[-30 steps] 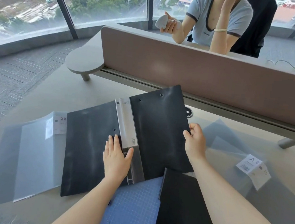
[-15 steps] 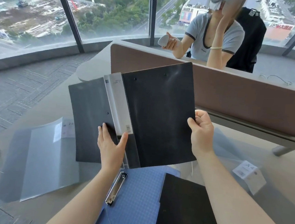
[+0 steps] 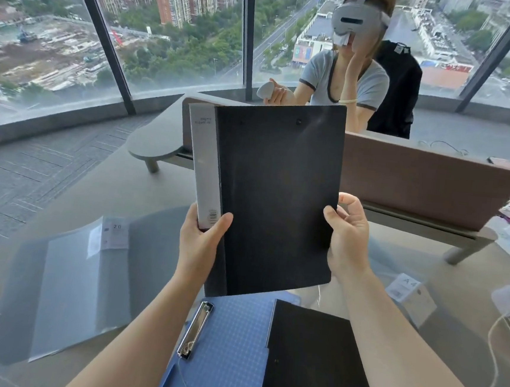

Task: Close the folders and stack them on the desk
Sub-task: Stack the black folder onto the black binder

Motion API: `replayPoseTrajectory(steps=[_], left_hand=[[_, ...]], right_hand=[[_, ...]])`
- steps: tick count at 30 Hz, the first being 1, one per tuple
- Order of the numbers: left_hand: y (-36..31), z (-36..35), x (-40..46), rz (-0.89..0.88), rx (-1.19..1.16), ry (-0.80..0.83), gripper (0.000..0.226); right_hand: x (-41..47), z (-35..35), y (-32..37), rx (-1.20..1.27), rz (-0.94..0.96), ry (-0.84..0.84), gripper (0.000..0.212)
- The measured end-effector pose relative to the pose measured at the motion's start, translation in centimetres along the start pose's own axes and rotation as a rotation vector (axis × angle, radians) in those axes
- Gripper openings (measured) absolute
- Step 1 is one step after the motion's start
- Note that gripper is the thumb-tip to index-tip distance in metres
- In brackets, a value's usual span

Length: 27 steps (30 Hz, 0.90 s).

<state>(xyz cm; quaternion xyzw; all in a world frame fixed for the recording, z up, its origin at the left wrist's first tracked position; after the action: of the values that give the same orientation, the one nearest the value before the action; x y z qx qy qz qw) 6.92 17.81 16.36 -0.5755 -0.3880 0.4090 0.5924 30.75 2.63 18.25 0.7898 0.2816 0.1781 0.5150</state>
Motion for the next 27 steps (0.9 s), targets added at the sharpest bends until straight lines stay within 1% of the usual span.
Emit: replayPoseTrajectory(steps=[4,9,11,14,16,18,20,22,24,27], left_hand=[[0.3,-1.5,-0.5,0.026,-0.052,0.080,0.037],[2.2,-4.0,-2.2,0.121,-0.050,0.167,0.039],[3.1,-4.5,-2.7,0.161,-0.059,0.180,0.037],[4.6,-5.0,-3.6,0.220,-0.064,0.203,0.023],[5.8,-5.7,-4.7,0.268,-0.056,0.224,0.017],[6.9,-6.3,-5.7,0.303,-0.038,0.248,0.019],[8.0,-6.8,-6.5,0.338,-0.016,0.265,0.028],[9.4,-7.0,-7.4,0.371,0.015,0.274,0.042],[10.9,-7.3,-8.4,0.405,0.048,0.289,0.048],[12.7,-7.7,-10.3,0.432,0.082,0.303,0.033]], right_hand=[[-0.8,2.1,-0.1,-0.030,-0.013,-0.073,0.029],[-3.0,6.6,-0.1,-0.167,-0.023,-0.248,0.022],[-3.6,7.8,-0.6,-0.226,-0.052,-0.282,0.019],[-4.5,9.6,-1.8,-0.291,-0.099,-0.307,0.017],[-5.4,11.3,-2.4,-0.339,-0.125,-0.331,0.014],[-6.5,12.8,-3.1,-0.362,-0.154,-0.344,0.010],[-7.7,14.1,-3.7,-0.383,-0.170,-0.369,0.011],[-9.0,15.3,-4.0,-0.432,-0.181,-0.408,0.017],[-10.4,16.7,-5.0,-0.465,-0.211,-0.446,0.030],[-12.7,19.1,-7.5,-0.475,-0.314,-0.470,0.044]])
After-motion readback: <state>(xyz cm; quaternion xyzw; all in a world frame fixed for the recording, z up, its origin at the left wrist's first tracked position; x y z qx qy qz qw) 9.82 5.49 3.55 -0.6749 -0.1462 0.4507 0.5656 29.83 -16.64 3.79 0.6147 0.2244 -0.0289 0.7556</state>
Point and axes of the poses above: each hand's wrist, its own x-axis towards the middle knuckle, its own z-axis out of the back of the hand, y = z × x, the point moved 10 cm from there along x, towards the middle knuckle
